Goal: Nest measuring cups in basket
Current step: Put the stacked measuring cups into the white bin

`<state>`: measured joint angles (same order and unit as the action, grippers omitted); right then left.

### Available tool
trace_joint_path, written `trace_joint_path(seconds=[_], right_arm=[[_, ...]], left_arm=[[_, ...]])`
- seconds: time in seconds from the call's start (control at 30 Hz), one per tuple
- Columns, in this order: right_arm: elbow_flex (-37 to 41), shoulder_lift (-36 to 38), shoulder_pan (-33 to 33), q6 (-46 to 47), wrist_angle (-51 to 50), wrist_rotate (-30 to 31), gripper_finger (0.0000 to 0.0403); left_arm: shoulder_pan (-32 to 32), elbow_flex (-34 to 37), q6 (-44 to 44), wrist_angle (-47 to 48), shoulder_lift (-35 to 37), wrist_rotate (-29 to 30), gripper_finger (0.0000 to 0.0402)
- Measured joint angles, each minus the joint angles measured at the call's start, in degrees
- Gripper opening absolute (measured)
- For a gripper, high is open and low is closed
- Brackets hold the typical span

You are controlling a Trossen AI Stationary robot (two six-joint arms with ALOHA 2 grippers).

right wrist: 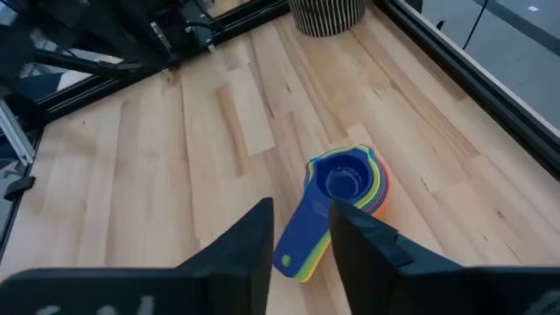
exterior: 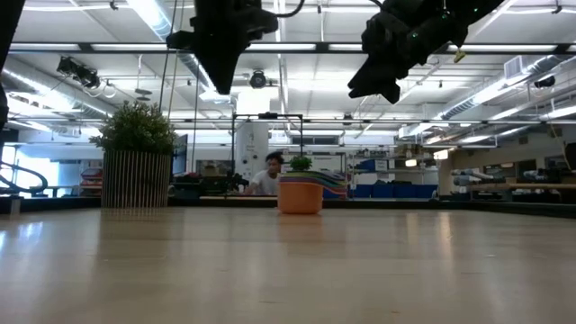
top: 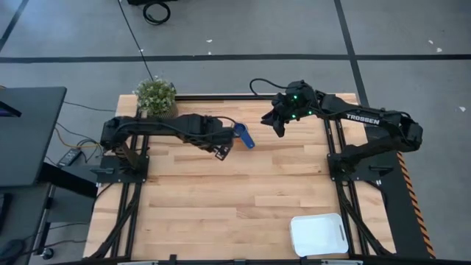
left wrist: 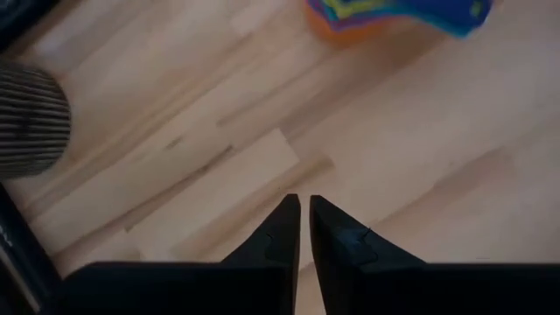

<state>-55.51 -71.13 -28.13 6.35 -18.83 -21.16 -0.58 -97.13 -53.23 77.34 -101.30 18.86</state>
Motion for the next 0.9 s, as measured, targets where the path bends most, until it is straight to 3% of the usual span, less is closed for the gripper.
trace_joint_path(seconds=[0.17, 0.47, 0.9], right_arm=[[0.00, 0.00, 0.03, 0.09, 1.89, -1.17, 0.0138], [0.00, 0.00, 0.05, 0.11, 2.47, -4.37, 0.0138], [0.00, -0.02, 0.64, -0.29, 2.45, -7.40, 0.0137]], left_arm=[[0.00, 1.93, 1.46, -0.44, 0.00, -1.54, 0.0036], [0.00, 1.95, -4.55, -1.99, 0.00, 1.17, 0.0036], [-0.60, 1.95, -4.66, -2.17, 0.00, 1.02, 0.0037]])
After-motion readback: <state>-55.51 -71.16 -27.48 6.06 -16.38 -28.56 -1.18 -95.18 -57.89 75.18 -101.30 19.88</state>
